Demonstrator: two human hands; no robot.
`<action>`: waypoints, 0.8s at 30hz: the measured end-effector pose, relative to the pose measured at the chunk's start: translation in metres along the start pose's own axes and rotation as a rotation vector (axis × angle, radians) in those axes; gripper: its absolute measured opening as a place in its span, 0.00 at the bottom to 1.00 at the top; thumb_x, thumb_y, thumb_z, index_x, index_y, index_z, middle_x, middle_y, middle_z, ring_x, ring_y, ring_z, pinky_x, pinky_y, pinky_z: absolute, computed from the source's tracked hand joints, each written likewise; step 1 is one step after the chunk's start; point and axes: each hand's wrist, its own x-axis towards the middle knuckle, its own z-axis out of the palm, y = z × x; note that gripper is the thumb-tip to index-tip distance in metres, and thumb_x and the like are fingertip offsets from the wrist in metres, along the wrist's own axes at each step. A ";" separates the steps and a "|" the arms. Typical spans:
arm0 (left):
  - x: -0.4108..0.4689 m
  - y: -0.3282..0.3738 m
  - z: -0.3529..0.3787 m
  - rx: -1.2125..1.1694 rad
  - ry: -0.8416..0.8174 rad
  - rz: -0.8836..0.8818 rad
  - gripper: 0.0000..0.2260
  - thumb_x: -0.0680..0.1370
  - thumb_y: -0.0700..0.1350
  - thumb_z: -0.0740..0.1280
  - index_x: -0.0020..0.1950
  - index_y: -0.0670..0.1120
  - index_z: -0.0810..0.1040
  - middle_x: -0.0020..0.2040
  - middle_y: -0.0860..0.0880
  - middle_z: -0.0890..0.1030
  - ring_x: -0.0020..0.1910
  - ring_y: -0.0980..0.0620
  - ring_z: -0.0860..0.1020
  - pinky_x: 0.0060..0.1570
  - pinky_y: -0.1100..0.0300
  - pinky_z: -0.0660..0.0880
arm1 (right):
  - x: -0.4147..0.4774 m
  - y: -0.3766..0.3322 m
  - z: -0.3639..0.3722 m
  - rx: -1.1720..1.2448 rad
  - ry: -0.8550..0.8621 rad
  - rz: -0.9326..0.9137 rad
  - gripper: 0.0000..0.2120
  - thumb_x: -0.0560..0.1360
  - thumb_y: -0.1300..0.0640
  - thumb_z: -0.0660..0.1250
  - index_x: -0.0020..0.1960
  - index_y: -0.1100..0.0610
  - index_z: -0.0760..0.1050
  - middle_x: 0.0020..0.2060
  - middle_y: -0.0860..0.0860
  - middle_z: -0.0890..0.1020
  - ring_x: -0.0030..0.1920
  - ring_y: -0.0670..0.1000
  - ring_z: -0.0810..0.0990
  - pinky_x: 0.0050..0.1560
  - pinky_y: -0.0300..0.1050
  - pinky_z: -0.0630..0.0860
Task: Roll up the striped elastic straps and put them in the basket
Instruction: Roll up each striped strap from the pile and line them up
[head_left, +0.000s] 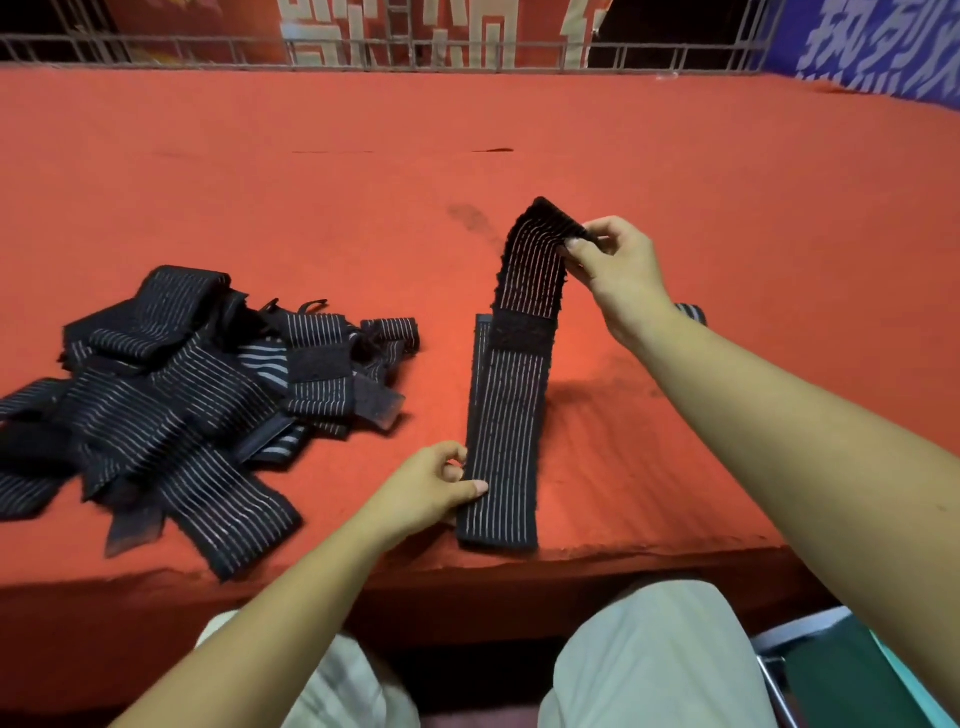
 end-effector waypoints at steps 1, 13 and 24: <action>0.001 -0.005 0.001 0.062 0.040 0.039 0.08 0.77 0.39 0.72 0.48 0.45 0.73 0.39 0.40 0.82 0.37 0.53 0.81 0.35 0.54 0.80 | -0.001 0.000 0.001 -0.010 -0.008 -0.004 0.05 0.72 0.58 0.69 0.39 0.49 0.78 0.40 0.54 0.81 0.46 0.55 0.80 0.58 0.62 0.78; 0.002 -0.009 0.008 0.943 0.222 0.252 0.50 0.72 0.63 0.72 0.79 0.51 0.41 0.44 0.50 0.79 0.44 0.45 0.79 0.43 0.48 0.77 | 0.013 0.016 0.015 -0.113 -0.045 -0.015 0.05 0.73 0.59 0.70 0.41 0.50 0.78 0.44 0.57 0.84 0.52 0.62 0.83 0.58 0.64 0.78; 0.028 -0.038 -0.013 0.989 0.089 0.562 0.35 0.76 0.71 0.57 0.80 0.60 0.57 0.82 0.55 0.49 0.81 0.56 0.44 0.78 0.49 0.53 | 0.043 0.047 0.043 -0.243 -0.096 0.017 0.08 0.77 0.62 0.68 0.43 0.51 0.75 0.45 0.55 0.81 0.46 0.55 0.82 0.54 0.55 0.79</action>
